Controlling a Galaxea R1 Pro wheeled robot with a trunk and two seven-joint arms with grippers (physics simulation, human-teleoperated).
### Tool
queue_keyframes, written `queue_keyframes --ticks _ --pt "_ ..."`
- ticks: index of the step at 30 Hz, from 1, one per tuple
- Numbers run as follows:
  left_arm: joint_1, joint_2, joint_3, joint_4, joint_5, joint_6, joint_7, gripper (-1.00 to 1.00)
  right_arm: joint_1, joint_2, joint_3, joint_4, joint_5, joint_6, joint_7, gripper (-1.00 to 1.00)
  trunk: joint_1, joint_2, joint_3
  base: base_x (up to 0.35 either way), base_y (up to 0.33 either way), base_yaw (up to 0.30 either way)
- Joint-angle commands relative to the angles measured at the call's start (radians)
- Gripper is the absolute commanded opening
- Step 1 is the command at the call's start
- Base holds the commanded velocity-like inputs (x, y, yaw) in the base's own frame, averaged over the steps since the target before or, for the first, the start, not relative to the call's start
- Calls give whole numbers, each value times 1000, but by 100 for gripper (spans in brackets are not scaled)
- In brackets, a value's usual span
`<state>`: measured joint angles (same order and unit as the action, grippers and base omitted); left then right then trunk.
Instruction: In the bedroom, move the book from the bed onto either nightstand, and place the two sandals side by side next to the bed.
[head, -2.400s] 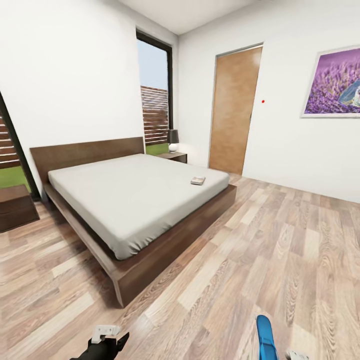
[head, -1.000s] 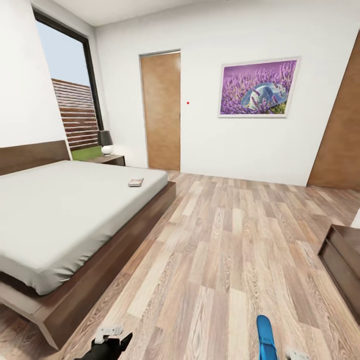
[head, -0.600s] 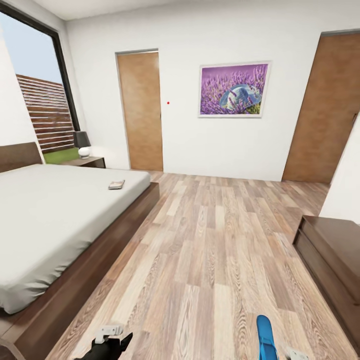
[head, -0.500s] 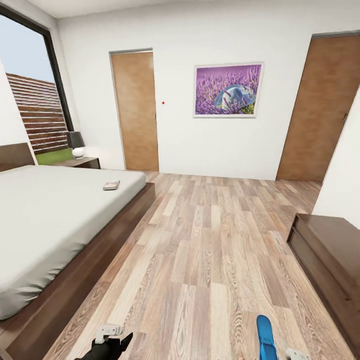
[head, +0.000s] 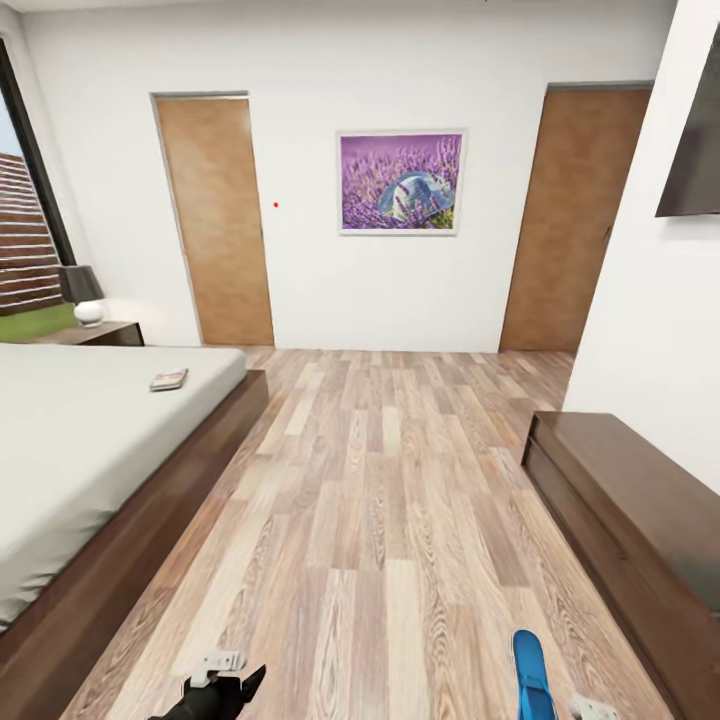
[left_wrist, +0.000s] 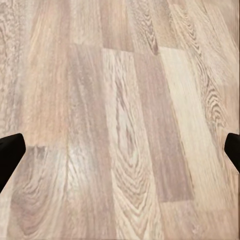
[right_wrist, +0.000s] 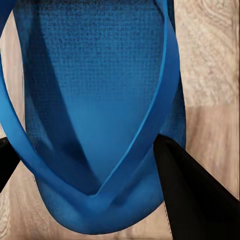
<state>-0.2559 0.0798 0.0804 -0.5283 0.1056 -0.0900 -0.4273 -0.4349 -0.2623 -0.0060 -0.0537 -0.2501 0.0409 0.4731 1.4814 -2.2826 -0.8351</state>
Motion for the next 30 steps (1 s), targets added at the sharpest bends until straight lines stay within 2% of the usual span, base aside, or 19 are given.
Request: queue_keyframes --ticks 1,10,30 --pt "0 0 2 1 8 1 -7 100 -1 0 -2 0 -8 5 2 -100 0 0 -1 0 0 -232" --pt "0 0 2 1 7 1 -7 100 -1 0 -2 0 -8 5 2 -100 0 0 -2 0 0 -62" --pt "0 1 3 1 8 1 -7 100 -1 -1 -2 0 -8 5 2 -100 0 0 -32 0 0 -1"
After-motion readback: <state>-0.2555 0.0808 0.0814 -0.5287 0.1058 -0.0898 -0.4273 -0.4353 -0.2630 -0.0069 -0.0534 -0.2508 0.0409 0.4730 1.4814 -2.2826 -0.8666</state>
